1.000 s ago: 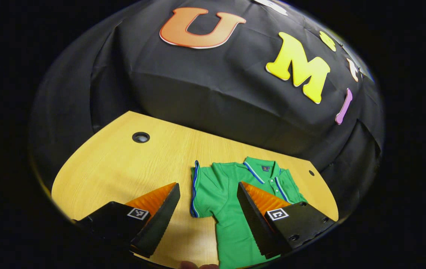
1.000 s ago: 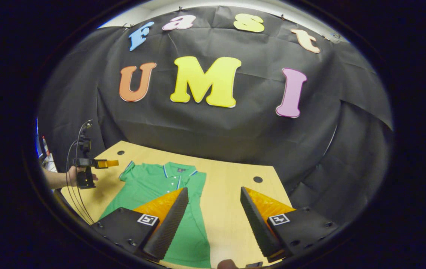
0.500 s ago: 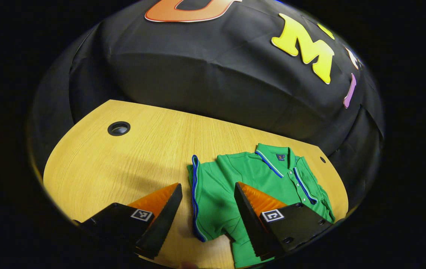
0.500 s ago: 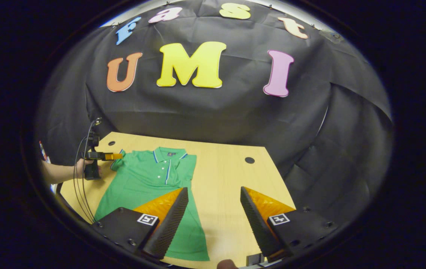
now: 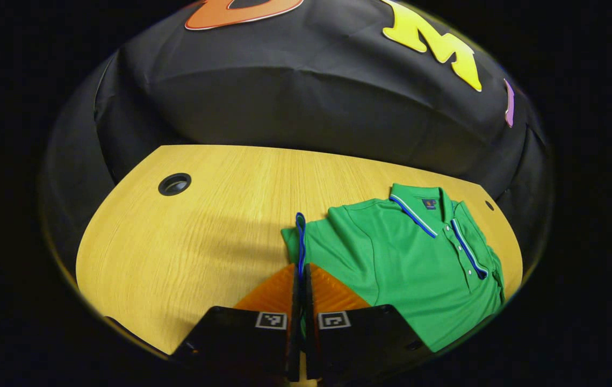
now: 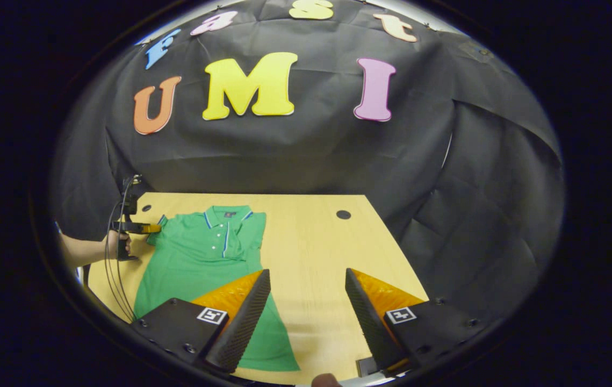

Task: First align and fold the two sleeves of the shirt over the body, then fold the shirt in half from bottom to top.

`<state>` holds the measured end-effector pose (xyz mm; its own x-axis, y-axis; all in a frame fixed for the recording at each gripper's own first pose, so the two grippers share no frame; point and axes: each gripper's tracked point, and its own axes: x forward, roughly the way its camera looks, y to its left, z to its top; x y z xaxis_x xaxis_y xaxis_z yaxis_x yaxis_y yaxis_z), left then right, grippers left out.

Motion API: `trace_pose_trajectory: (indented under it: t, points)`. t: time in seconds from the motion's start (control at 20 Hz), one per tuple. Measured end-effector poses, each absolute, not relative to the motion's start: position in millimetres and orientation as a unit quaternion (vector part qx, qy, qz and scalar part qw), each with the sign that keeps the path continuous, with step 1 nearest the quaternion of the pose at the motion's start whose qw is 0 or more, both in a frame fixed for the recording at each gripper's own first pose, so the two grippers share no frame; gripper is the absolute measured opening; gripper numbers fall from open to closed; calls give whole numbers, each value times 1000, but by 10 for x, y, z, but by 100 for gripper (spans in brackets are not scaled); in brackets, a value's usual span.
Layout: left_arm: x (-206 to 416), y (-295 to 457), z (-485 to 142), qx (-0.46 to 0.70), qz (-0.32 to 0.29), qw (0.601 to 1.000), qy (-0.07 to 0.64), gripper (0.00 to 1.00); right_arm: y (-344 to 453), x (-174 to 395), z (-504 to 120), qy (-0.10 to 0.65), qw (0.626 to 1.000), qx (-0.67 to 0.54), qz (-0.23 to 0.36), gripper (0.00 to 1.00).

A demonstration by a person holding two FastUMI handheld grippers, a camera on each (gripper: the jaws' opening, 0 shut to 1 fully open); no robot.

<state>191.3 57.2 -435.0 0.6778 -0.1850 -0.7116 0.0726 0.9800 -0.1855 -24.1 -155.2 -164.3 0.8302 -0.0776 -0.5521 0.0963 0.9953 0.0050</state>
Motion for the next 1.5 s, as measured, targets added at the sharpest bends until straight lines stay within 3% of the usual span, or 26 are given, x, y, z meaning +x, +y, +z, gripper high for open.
trace_pose_trajectory:
  t: [0.15, 0.4, 0.8, 1.1, 1.4, 1.45, 1.5]
  points:
    - [1915, 575, -4301, -79, -60, 912, 397, 4, -1543, -260, -1667, 284, 958, 16, -43, 91]
    - [2010, 557, -3713, -73, -54, 932, 352, 4, -1511, -243, -1642, 271, 962, 21, -33, 92]
    - [2060, -215, -3163, -55, -84, 936, 338, 3, -1609, -306, -1418, 234, 971, 36, -37, 91]
    - [2039, -830, -3200, -15, -123, 929, 348, 4, -1773, -430, -1384, 216, 975, 20, -55, 91]
    - [1810, -1460, -3378, -41, -157, 914, 373, 6, -1785, -450, -1592, 243, 968, 21, -52, 91]
    - [1772, -1501, -3362, -40, -162, 914, 369, 13, -1751, -427, -1605, 245, 968, 20, -47, 90]
    - [1733, -1497, -3317, -31, -162, 919, 359, 57, -1709, -391, -1629, 249, 967, 17, -42, 91]
